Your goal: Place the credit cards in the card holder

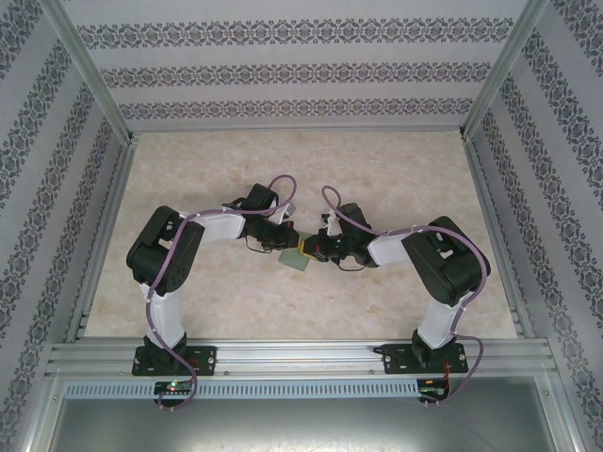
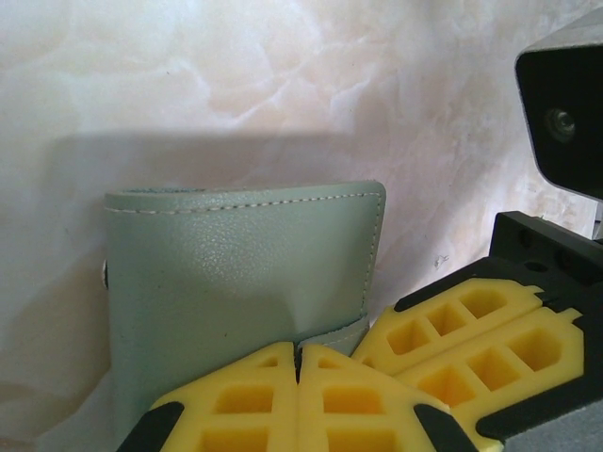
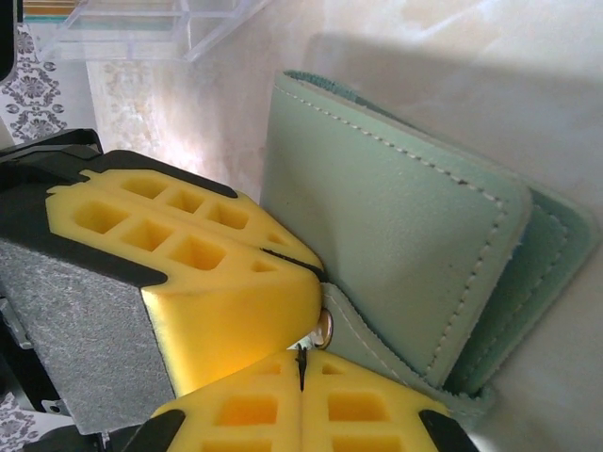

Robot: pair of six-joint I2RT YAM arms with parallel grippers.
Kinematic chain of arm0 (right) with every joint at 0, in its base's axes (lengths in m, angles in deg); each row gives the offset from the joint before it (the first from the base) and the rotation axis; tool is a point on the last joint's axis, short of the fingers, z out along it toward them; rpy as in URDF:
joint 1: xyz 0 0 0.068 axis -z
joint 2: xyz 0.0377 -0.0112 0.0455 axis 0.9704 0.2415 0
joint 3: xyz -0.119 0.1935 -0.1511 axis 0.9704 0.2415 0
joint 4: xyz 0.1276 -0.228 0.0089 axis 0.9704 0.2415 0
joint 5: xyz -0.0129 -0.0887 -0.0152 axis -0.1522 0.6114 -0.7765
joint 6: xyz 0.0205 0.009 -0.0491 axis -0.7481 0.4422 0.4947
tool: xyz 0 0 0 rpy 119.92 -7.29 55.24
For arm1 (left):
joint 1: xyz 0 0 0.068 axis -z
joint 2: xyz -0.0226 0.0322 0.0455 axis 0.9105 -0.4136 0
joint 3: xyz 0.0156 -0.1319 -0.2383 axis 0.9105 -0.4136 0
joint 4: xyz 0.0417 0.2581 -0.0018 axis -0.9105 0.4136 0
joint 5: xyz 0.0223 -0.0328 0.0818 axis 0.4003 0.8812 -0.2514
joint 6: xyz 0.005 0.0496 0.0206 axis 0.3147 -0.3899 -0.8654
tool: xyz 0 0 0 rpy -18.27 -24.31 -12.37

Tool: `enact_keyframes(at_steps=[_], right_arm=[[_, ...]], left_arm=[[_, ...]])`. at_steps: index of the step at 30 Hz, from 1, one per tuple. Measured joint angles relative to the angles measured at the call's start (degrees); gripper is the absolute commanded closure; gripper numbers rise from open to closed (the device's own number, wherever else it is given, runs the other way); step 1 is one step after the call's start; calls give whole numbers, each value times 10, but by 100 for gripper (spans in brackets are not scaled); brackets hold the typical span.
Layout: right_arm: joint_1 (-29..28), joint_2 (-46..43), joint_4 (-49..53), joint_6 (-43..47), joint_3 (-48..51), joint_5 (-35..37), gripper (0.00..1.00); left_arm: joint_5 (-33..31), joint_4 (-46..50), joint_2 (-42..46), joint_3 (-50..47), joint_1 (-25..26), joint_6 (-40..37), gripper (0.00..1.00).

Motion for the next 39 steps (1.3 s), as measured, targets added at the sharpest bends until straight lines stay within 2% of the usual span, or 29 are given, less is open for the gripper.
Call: enact_keyframes(at_steps=[10,24,39], right_arm=[[10,-25,-13,-20,-2,0,96],[10,15,-23,-9,-5,7,100],[-13,-10,116,67,-44,61,100]], left_arm=[[0,0,0,0,0,0,100],[-2,1,0,0,0,0,100],[9,-4,11,-16,1,0,100]])
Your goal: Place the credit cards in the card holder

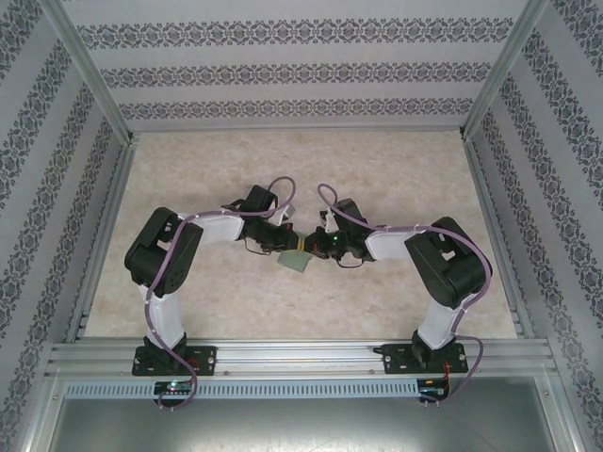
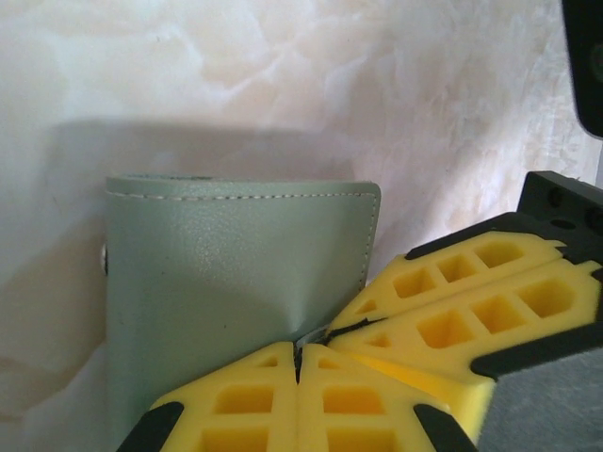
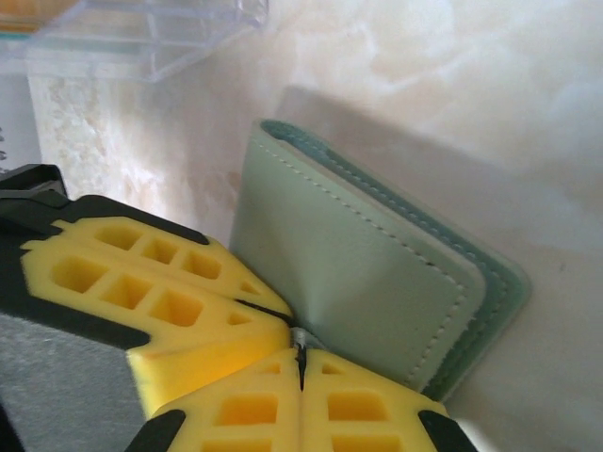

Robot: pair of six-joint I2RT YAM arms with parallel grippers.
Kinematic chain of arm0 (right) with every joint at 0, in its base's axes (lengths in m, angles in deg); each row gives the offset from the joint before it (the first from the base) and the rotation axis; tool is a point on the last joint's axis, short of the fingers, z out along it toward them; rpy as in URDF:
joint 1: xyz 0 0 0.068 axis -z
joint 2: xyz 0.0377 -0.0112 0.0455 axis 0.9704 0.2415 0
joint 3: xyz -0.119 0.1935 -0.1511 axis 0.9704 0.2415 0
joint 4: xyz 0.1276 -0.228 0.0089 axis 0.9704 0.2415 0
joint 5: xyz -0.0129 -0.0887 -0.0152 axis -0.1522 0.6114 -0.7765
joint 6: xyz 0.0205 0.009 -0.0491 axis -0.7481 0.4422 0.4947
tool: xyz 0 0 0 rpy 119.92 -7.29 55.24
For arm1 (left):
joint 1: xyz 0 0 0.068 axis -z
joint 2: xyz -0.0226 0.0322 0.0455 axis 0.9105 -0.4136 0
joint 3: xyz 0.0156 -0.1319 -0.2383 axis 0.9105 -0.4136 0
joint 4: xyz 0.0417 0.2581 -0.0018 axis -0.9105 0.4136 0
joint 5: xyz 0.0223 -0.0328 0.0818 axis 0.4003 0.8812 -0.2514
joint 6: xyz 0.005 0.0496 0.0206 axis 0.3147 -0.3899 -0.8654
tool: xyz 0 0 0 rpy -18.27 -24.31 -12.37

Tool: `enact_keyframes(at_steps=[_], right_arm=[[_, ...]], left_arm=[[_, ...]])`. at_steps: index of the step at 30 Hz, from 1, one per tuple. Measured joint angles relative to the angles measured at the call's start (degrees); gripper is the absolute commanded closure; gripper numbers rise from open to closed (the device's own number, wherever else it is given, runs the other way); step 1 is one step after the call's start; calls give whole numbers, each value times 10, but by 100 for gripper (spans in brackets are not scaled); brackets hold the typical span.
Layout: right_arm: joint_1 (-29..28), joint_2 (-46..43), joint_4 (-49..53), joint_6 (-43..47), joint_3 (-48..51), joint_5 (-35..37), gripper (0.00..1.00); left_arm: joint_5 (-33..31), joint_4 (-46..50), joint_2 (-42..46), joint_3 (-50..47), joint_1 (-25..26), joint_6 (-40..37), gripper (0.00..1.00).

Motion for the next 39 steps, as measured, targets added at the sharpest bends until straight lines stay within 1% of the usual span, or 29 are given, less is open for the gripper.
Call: enact_keyframes(at_steps=[9,16,17,20,21,23,25,26,27,29,30,31,32,33,36,39], right_arm=[[-4,-3,9,8,-2,4,100],[-4,-30,36,8,0,16,95],[-4,-40,36,8,3,17,94],[-1,-81,33,10,10,22,94],[2,-96,30,10,15,25,94],[8,-127,27,17,26,33,93],[14,-157,26,25,37,45,85],[16,-174,26,32,42,54,76],[18,-191,31,42,47,67,70],[20,-229,47,67,49,94,64],[20,-254,58,83,49,110,58],[20,-282,69,101,49,128,41],[20,-304,78,111,49,140,13],[20,-335,89,131,49,161,2],[20,-414,112,176,48,222,2],[20,-475,120,206,46,285,2]], left_arm=[[4,-3,0,-3,0,0,100],[2,-3,-1,-4,0,0,100],[2,-3,-1,-4,0,0,92],[0,-2,2,-3,1,-2,56],[2,-2,8,-2,3,-1,51],[-18,4,27,-2,5,0,47],[-34,10,45,-2,5,1,46],[-42,12,54,-2,5,2,46],[-49,13,65,-2,5,3,45],[-62,13,93,-4,5,5,42],[-71,13,111,-7,5,7,41],[-82,13,132,-9,5,7,39],[-94,15,153,-10,5,7,38],[-111,18,177,-11,5,7,36],[-167,24,251,-13,4,5,34],[-244,35,324,-21,3,-1,34]])
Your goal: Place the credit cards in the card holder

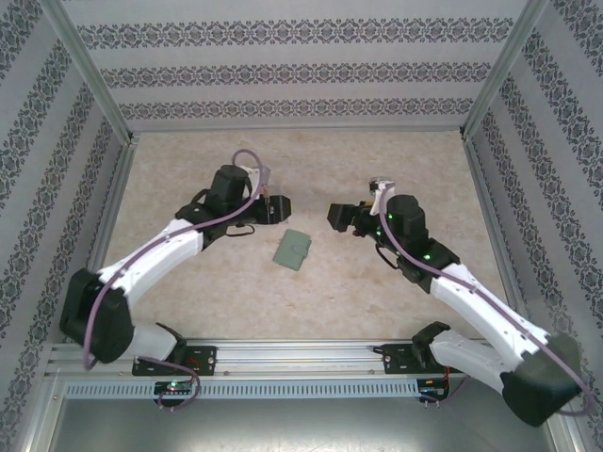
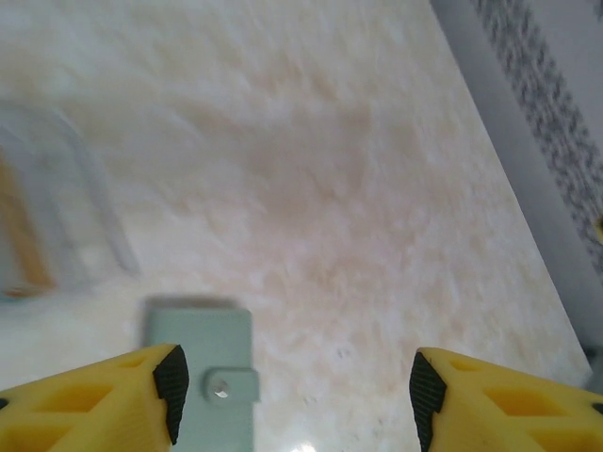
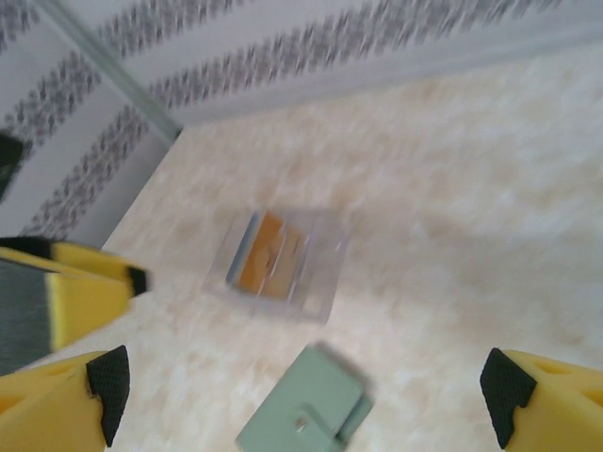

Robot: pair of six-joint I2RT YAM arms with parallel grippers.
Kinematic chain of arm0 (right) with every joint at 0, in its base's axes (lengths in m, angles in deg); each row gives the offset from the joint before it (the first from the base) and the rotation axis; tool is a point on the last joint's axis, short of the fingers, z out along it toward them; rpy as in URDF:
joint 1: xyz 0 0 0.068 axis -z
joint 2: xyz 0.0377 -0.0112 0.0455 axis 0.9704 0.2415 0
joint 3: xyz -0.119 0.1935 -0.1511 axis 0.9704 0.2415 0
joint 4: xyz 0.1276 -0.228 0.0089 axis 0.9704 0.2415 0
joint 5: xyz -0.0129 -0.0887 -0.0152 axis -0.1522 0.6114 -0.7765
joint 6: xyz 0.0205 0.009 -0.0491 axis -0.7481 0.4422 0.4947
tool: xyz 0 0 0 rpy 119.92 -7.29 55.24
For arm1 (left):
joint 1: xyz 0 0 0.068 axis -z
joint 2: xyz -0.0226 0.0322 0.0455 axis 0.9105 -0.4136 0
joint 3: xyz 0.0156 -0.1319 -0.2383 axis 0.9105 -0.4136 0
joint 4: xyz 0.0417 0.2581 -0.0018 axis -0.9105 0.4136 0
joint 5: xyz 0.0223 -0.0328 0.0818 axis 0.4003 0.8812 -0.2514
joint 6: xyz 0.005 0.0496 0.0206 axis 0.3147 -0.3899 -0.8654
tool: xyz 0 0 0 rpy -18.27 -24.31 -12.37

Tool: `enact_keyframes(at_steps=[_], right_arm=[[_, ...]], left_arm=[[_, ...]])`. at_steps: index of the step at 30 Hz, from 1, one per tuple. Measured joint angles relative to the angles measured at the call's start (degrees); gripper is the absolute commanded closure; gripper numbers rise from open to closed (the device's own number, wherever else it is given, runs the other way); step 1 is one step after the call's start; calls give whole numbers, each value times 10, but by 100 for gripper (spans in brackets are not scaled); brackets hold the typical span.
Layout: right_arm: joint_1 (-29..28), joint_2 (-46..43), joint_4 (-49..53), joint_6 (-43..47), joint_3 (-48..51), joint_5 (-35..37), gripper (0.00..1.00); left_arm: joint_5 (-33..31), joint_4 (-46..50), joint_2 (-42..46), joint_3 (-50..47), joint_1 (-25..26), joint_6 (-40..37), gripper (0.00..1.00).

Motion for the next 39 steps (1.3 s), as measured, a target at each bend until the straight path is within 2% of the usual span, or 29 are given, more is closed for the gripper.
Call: enact_keyframes(at_steps=[5,7,8,9,10,13,17,20,22,25,29,36,39], right_arm=[[0,-55,-2,65,9,93,2],[6,-85,-25,113,41,131,2],[12,-97,-33,136,59,143,2],[21,-108,-43,162,79,155,2],[31,-115,-59,189,101,163,2],[49,-114,-72,244,142,179,2],[50,-112,-84,280,150,184,2],[134,-71,-203,318,212,163,2],[172,-14,-253,334,259,165,2],[195,66,-310,342,296,162,2],[225,150,-400,342,294,149,2],[233,177,-441,335,254,119,2],[256,201,-489,311,255,100,2]], left_arm=[[-141,-10,138,-82,-1,-38,31],[-194,-40,198,-136,-1,-81,29],[-217,-61,223,-166,-1,-104,21],[-245,-83,247,-197,-2,-127,6],[-277,-104,267,-228,-2,-144,1],[-369,-140,291,-292,-9,-167,1],[-428,-156,290,-306,-12,-184,1],[-419,-252,229,-321,-111,-205,1],[-416,-304,163,-337,-157,-231,1],[-393,-332,72,-355,-186,-257,1],[-332,-391,23,-366,-236,-265,1],[-223,-517,-57,-370,-283,-265,1],[-172,-548,-103,-369,-298,-265,1]])
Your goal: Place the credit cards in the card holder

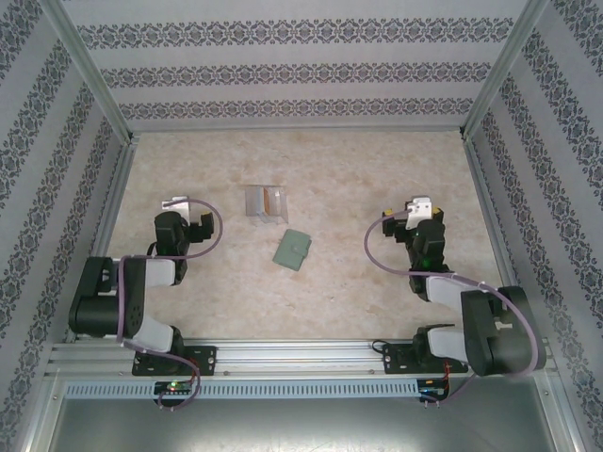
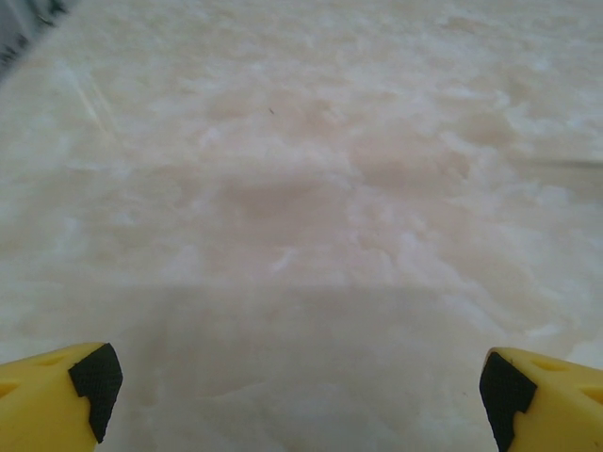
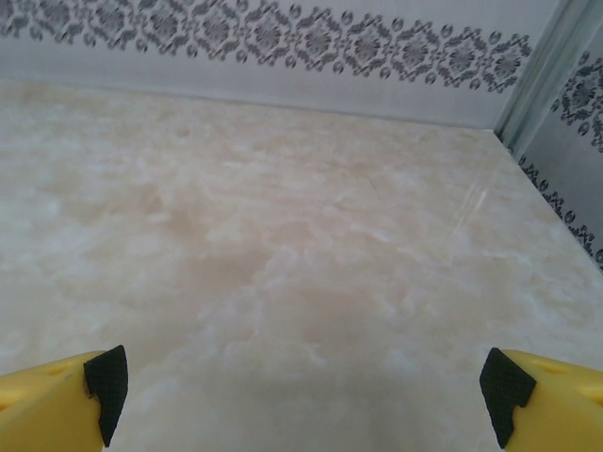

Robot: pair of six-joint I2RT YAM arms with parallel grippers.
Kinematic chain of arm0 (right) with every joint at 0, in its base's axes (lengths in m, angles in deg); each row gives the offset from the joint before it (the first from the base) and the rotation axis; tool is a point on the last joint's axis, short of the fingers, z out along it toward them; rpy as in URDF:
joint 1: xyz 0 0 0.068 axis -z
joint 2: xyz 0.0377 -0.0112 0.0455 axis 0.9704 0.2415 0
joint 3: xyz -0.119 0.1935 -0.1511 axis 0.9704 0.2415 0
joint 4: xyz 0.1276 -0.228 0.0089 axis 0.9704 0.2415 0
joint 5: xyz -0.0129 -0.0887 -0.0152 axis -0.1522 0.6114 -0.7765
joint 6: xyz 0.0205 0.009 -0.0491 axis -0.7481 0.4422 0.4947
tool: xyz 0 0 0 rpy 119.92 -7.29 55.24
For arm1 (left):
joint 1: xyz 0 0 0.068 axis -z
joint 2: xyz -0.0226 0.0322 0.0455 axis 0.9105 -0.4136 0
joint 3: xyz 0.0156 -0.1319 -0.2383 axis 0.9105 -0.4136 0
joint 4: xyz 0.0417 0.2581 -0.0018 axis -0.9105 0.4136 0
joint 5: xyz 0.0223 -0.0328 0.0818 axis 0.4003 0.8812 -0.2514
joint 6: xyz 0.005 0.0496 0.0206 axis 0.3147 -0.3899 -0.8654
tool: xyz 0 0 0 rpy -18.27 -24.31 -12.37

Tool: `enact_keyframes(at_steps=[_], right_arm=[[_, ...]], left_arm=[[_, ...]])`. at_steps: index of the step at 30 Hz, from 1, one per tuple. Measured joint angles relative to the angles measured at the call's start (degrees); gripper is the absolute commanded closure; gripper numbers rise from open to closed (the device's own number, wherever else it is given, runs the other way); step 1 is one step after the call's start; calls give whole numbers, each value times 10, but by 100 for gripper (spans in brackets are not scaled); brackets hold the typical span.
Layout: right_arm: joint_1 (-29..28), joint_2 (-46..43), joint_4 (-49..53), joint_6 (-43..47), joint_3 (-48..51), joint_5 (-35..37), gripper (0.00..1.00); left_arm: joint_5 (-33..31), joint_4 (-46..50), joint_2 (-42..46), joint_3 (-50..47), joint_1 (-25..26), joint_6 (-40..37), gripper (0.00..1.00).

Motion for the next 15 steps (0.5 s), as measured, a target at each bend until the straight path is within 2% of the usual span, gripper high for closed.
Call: enact_keyframes(at_steps=[6,15], right_arm=[[10,131,-85,-15,-2,-27,2],[18,134,-60,-45,-57,-18,2]], left_arm=[[24,-31,-19,-2,-2,0,1],[47,-34,-19,7,-2,-2,1]])
